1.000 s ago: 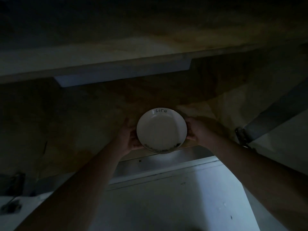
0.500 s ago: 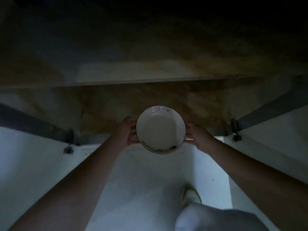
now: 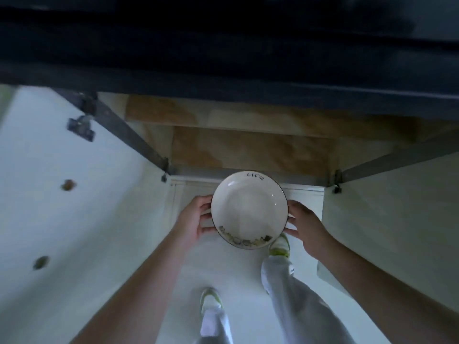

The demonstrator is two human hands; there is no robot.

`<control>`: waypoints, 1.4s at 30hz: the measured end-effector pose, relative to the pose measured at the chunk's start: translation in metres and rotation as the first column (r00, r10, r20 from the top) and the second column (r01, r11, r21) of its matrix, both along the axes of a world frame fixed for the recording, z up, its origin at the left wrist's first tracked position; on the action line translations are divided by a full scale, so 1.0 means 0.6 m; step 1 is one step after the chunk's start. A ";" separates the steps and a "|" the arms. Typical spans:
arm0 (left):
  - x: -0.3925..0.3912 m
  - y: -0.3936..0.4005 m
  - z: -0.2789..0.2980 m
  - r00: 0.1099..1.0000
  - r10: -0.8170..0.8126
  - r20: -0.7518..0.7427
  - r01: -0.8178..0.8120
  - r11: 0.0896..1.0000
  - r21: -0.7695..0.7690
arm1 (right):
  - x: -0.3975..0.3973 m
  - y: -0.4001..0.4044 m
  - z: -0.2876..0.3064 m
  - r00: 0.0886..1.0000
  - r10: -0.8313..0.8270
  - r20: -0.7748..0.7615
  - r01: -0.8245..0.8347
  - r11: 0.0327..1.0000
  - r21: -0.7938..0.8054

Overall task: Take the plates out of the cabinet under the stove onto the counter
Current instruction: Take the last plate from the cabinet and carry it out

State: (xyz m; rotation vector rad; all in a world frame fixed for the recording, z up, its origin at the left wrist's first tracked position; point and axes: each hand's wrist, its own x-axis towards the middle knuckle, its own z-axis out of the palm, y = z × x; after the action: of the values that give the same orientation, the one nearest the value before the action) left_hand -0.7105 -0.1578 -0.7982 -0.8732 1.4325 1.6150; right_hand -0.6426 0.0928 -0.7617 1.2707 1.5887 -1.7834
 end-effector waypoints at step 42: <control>0.440 0.131 0.669 0.767 -0.373 -0.523 0.385 0.919 -0.091 | 0.584 0.107 0.627 0.833 -0.179 -0.523 0.313 0.933 0.179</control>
State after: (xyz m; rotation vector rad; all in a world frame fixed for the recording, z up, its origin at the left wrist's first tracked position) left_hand -0.4462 -0.0790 -0.3967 -0.0773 1.8219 1.6080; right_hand -0.2922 0.1568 -0.3856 1.2337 2.0739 -2.2699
